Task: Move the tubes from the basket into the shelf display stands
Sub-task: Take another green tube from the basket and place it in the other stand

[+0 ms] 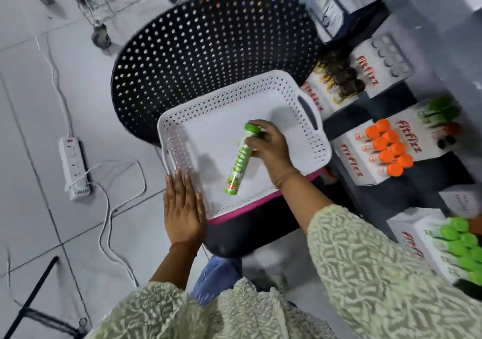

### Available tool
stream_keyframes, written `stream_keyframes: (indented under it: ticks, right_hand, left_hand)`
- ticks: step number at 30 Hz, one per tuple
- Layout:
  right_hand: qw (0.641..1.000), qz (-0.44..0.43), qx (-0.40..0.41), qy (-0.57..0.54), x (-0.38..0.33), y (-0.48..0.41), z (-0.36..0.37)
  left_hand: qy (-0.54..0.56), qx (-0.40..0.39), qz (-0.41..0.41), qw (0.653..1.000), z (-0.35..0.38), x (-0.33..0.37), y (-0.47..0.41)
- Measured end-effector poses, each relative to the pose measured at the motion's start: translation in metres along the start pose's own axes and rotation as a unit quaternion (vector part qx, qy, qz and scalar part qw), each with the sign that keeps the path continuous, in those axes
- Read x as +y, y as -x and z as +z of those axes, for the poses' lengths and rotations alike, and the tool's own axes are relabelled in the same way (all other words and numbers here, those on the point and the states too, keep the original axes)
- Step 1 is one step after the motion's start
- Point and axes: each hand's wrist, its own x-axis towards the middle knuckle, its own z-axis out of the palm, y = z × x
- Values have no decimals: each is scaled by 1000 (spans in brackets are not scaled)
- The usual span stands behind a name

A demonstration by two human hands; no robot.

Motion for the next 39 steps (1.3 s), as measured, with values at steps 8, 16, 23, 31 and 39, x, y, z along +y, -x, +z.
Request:
stream_keyframes:
  ticks: [8, 16, 23, 31, 39]
  right_hand:
    - [953, -129, 92, -259, -115, 85, -131]
    - [928, -295, 202, -102, -198, 197, -243]
    - [867, -352, 347, 54, -249, 265, -312]
    - [814, -260, 362, 374, -305, 271, -330]
    - [764, -109, 315, 552, -338, 259, -327]
  left_hand:
    - [72, 25, 137, 988, -11, 128, -40]
    - [169, 24, 415, 894, -31, 347, -30]
    - [140, -49, 549, 822, -16, 413, 20]
    - [84, -79, 536, 837, -13, 419, 27]
    - [62, -73, 559, 824, -12, 417, 21]
